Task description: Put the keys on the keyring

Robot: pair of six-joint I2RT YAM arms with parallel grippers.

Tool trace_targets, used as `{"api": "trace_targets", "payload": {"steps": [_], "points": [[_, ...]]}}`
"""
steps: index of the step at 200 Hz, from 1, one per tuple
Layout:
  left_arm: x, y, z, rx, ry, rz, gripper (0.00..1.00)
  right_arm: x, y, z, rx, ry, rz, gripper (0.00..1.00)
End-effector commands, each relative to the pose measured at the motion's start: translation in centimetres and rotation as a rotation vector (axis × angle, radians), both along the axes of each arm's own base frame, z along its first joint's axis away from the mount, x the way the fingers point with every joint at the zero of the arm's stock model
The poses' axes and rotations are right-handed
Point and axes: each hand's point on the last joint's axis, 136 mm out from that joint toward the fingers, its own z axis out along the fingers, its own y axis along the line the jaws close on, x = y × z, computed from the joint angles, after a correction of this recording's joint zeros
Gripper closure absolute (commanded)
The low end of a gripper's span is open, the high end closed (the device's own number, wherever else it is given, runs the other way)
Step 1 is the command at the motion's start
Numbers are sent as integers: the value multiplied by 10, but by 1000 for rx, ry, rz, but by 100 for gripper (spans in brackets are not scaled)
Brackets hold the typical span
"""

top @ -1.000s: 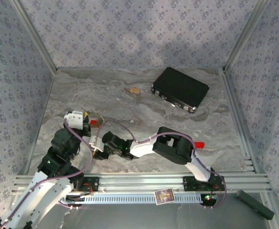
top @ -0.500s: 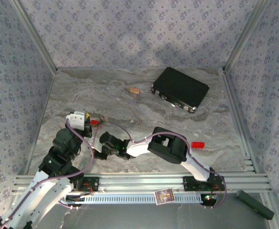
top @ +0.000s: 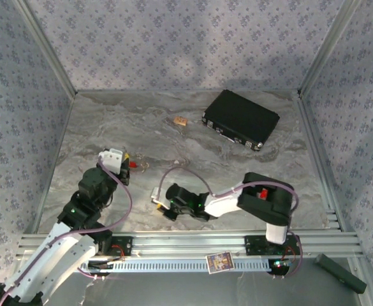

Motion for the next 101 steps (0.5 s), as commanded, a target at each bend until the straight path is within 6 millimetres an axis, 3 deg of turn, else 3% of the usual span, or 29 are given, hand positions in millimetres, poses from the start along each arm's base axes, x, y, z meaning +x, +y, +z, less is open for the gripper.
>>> {"api": "trace_targets", "payload": {"steps": [1, 23, 54, 62, 78, 101], "points": [[2, -12, 20, -58, -51, -55, 100, 2, -56, -25, -147, 51, -153, 92], [4, -16, 16, -39, -41, -67, 100, -1, -79, -22, -190, 62, -192, 92], [6, -12, 21, -33, -51, -48, 100, 4, -84, -8, -160, 100, -222, 90], [5, -14, 20, -34, -46, -59, 100, 9, -85, -3, -154, 109, -249, 84], [5, -19, 17, -34, -28, -84, 100, 18, -91, 4, -156, 141, -310, 63], [5, -28, 10, -27, -8, -126, 100, 17, -98, 19, -161, 219, -357, 56]]}}
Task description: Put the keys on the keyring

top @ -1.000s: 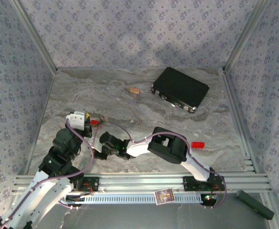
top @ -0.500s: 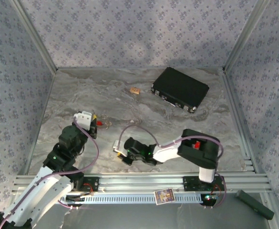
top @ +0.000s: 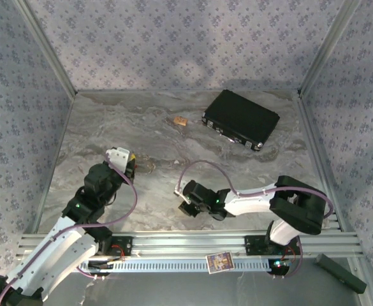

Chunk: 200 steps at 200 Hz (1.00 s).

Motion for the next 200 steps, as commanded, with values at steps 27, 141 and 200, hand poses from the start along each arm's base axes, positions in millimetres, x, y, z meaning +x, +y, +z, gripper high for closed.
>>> {"api": "trace_targets", "payload": {"steps": [27, 141, 200], "points": [[2, -22, 15, -32, -26, -106, 100, -7, -23, 33, -4, 212, -197, 54], [3, -36, 9, -45, -3, -167, 100, -21, -12, 18, -34, 558, -476, 63], [2, -35, 8, -51, -3, -165, 100, -19, -10, 9, -55, 562, -484, 71]]}}
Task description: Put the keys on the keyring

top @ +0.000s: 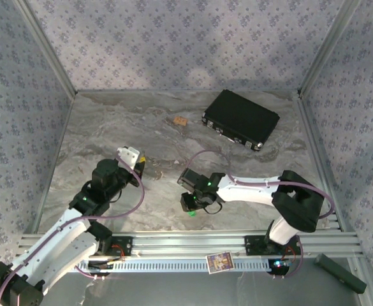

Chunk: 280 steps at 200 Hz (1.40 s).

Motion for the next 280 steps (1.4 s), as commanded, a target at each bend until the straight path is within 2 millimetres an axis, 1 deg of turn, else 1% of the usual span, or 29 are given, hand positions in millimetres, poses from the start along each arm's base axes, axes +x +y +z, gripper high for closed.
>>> {"api": "trace_targets", "payload": {"steps": [1, 41, 113, 128, 136, 154, 172, 195, 221, 230, 240, 249, 264, 280], "points": [[2, -4, 27, -56, -74, -12, 100, 2, 3, 1, -10, 21, -23, 71], [2, -2, 27, -56, -77, -7, 100, 2, 4, -4, -19, 30, -21, 74], [2, -1, 26, -53, -80, -3, 100, 10, 1, -8, -53, 10, -35, 81], [2, -1, 26, -56, -80, -3, 100, 11, 0, -8, -60, 6, -35, 84], [2, -1, 26, -57, -80, -3, 100, 12, 0, -9, -64, 4, -35, 87], [1, -1, 25, -56, -78, -3, 100, 13, -1, -10, -71, 2, -31, 92], [1, -1, 25, -52, -79, -3, 100, 13, -1, -8, -69, -4, -27, 100], [1, -1, 25, -50, -79, -3, 100, 14, -2, 1, -55, -36, -4, 100], [1, -1, 25, -48, -78, -6, 100, 13, -16, 8, -88, -72, 39, 100], [1, -2, 24, -47, -76, -8, 100, 12, -23, 7, -114, -64, 36, 100], [2, -3, 23, -45, -74, -10, 100, 10, -29, 4, -139, -65, 76, 100], [2, -3, 23, -46, -71, -12, 100, 9, -31, 2, -144, -55, 81, 100], [2, -4, 22, -46, -69, -15, 100, 8, -31, -1, -143, -40, 82, 100], [2, -4, 22, -45, -69, -14, 100, 9, -26, -2, -131, -34, 83, 100]]}}
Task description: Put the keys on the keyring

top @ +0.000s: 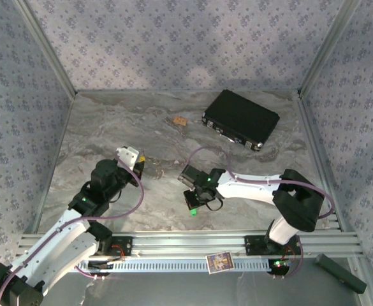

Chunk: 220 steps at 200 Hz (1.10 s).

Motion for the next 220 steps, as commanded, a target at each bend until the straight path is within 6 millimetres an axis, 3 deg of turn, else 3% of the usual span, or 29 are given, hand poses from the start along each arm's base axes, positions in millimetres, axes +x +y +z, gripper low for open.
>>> {"api": "trace_targets", "payload": {"steps": [1, 78, 93, 113, 220], "points": [[3, -4, 18, -36, -55, -15, 100, -4, -9, -7, -44, 19, 24, 100], [2, -4, 17, -30, -55, -17, 100, -1, 3, -15, -39, 43, 25, 100], [2, -4, 17, -30, -57, -16, 100, -1, 3, -15, -38, 46, 23, 91], [2, -4, 17, -29, -57, -18, 100, 0, 3, -15, -38, 45, 18, 87], [2, -4, 19, -31, -60, -19, 100, 4, 5, -14, -35, 43, 15, 87]]}}
